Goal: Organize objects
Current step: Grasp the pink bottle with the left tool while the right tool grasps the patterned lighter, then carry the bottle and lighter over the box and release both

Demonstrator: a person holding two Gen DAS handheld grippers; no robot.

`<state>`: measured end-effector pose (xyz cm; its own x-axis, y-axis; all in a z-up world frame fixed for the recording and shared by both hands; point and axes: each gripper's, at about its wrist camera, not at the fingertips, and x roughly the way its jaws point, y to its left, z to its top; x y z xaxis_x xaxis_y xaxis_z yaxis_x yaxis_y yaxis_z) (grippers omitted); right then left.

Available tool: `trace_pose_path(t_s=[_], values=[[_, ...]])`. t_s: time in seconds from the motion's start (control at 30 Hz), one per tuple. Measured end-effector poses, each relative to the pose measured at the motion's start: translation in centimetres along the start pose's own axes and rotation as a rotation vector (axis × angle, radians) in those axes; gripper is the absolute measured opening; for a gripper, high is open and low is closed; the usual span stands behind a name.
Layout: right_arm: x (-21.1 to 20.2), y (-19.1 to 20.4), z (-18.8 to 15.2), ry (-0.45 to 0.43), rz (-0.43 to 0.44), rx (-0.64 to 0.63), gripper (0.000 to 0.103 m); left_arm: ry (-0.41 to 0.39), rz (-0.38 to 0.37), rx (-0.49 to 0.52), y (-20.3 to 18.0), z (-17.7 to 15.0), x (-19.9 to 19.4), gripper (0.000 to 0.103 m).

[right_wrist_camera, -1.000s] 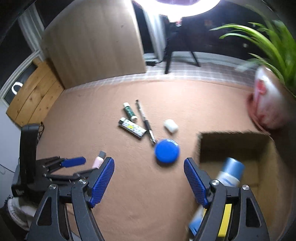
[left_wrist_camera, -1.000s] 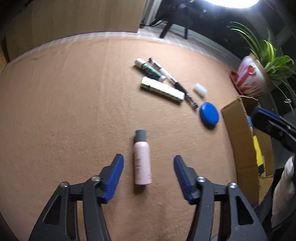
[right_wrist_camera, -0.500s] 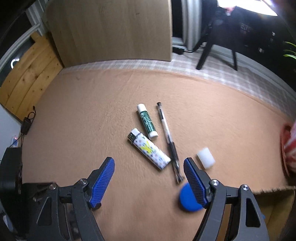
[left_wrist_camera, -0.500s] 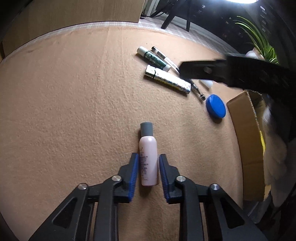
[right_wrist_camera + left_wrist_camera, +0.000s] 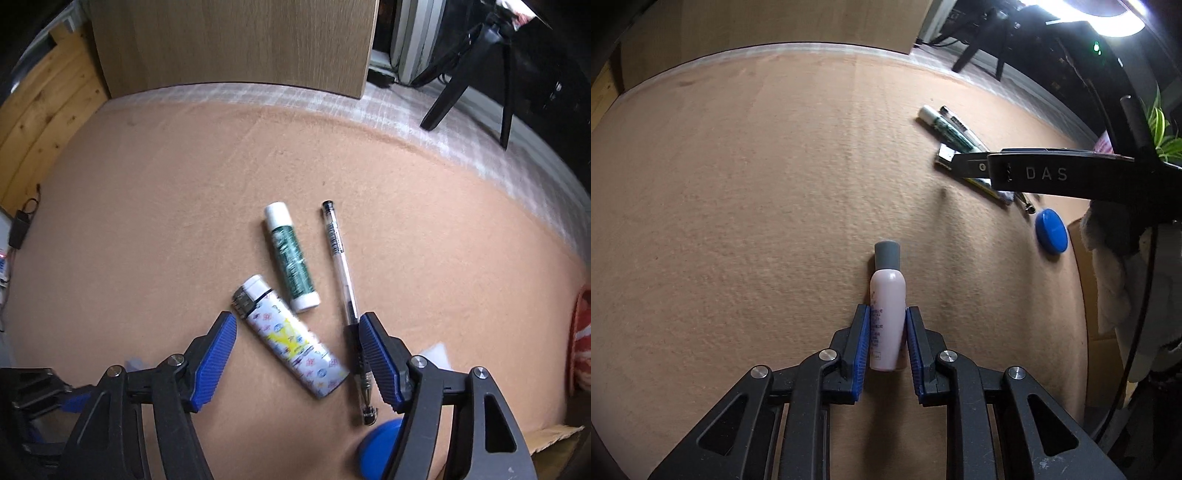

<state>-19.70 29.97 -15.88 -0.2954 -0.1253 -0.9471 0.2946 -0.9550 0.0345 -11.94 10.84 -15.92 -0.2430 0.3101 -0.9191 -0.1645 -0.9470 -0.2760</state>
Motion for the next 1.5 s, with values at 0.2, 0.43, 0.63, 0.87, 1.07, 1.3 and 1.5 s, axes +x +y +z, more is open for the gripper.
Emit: trace_pose_path(t_s=[0.2,0.43,0.63,0.87,1.07,1.3,1.5], values=[[0.6,-0.1,0.1,0.014,-0.036,-0.018,0.059,-0.001,-0.003,-0.011,0.2,-0.3,-0.2,0.021],[0.0,0.4,-0.3,0.003,-0.026,-0.033,0.055,-0.005,0.0,-0.02,0.9,-0.7,-0.6,0.021],[-0.8,0.2,-0.5,-0.024,0.01,0.002,0.045,-0.007,-0.001,-0.033,1.5,-1.1,-0.9,0.021],[-0.8,0.5,-0.2,-0.04,0.052,0.02,0.041,-0.011,0.0,-0.046,2.2,-1.5,-1.2,0.021],[0.8,1.5,0.2,0.012,0.033,0.001,0.04,-0.011,0.0,-0.047,2.3,-1.6,-1.3,0.021],[0.7,2.2,-0.3,0.029,0.001,-0.026,0.024,-0.013,-0.006,-0.05,2.1,-1.7,-1.1,0.021],[-0.5,2.1,-3.6,0.029,0.054,0.013,0.021,-0.008,-0.024,-0.041,1.6,-1.9,-1.0,0.021]])
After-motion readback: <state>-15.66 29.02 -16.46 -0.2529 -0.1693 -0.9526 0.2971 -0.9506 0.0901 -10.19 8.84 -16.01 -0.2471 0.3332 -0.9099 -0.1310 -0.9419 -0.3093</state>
